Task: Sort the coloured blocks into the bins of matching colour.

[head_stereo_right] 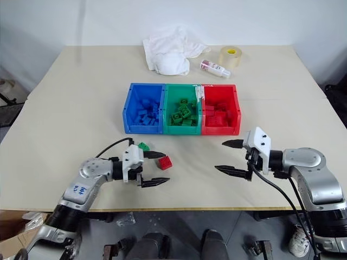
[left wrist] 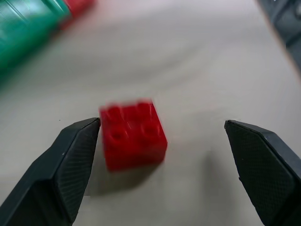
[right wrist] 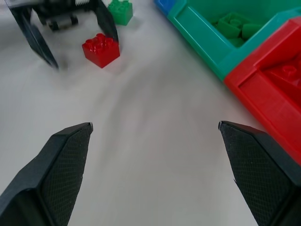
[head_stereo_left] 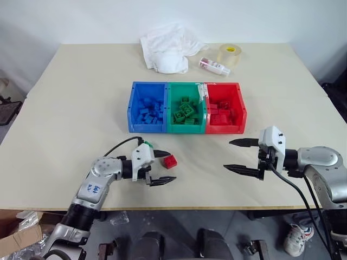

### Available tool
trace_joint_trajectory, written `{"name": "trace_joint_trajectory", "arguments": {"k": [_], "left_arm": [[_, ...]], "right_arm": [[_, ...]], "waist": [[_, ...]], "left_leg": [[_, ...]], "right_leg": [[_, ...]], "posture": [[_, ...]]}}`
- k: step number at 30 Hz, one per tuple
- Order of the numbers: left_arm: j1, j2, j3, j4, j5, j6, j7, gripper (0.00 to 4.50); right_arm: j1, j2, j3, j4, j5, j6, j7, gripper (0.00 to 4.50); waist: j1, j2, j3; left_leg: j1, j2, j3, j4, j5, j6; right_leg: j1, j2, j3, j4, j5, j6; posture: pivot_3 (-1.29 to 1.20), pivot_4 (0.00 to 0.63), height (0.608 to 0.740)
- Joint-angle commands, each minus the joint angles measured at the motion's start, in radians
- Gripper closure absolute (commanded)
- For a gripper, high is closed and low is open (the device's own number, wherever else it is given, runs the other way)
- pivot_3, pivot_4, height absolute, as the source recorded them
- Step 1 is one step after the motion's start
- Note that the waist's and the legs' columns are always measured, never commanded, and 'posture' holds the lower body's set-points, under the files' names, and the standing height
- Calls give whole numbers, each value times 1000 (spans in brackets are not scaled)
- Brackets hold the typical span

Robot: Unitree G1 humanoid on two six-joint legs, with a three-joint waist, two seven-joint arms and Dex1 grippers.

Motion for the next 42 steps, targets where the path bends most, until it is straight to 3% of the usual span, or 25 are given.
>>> {"name": "trace_joint_trajectory", "arguments": {"k": [1, 8, 11, 18, 20, 27, 28, 32, 35, 42], "left_arm": [[-37, -26, -13, 45, 36, -33, 23, 879], [-62, -47, -20, 58, 47, -22, 16, 3021], [-84, -76, -15, 56, 38, 9, 34, 3012], [-269, -259, 40, 135, 15, -40, 153, 3012], [-359, -321, 48, 230, 34, -40, 216, 3012], [-703, -481, 108, 745, 79, -300, 361, 3012], [-739, -496, 122, 802, 74, -324, 371, 2269], [-863, -537, 154, 1008, 98, -417, 423, 1074], [-894, -544, 172, 1061, 102, -446, 411, 146], [-850, -504, 191, 1035, 99, -479, 309, 37]], "right_arm": [[35, 1, -52, -58, 33, 10, -32, 0], [94, -10, -99, -96, 49, 19, -67, 0], [119, -14, -130, -107, 61, 21, -78, 0], [181, 1, -236, -132, 107, 35, -131, 0], [194, 11, -256, -145, 117, 38, -153, 0], [246, 43, -268, -224, 138, 48, -225, 0], [253, 47, -267, -233, 140, 49, -232, 0], [282, 68, -270, -275, 146, 56, -268, 0], [294, 72, -274, -291, 148, 59, -283, 0], [262, 61, -245, -261, 150, 52, -277, 0]], "waist": [[3, 0, 0], [1, 0, 0], [4, 0, 0], [16, -1, 1], [20, -1, 1], [27, -4, 2], [27, -4, 2], [27, -5, 3], [26, -5, 3], [24, -5, 3]], "left_leg": [[0, 0, 0, 0, 0, 0], [0, 0, 0, 0, 0, 0], [0, 0, -1, 0, 0, 1], [-1, -1, -1, 1, 1, 1], [-1, -2, 0, 1, 1, 1], [-1, -4, 2, 1, 1, 1], [-2, -4, 2, 1, 1, 2], [-2, -4, 2, 1, 1, 2], [-2, -4, 3, 0, 1, 2], [-2, -4, 3, 1, 1, 2]], "right_leg": [[0, 0, 0, 0, 0, 0], [1, 0, 0, 0, 0, 1], [1, 0, 0, 0, 0, 1], [1, -1, 0, 0, 1, 2], [1, -1, 0, -1, 1, 2], [1, 0, 0, -2, 1, 2], [0, 0, 0, -2, 1, 2], [0, 0, -1, -2, 1, 3], [0, 0, -1, -2, 1, 3], [-1, 0, -1, -2, 1, 3]], "posture": [[0, 150, 740], [0, 150, 740], [0, 150, 740], [0, 150, 740], [0, 150, 740], [0, 150, 740], [0, 150, 740], [0, 150, 740], [0, 150, 740], [0, 150, 740]]}}
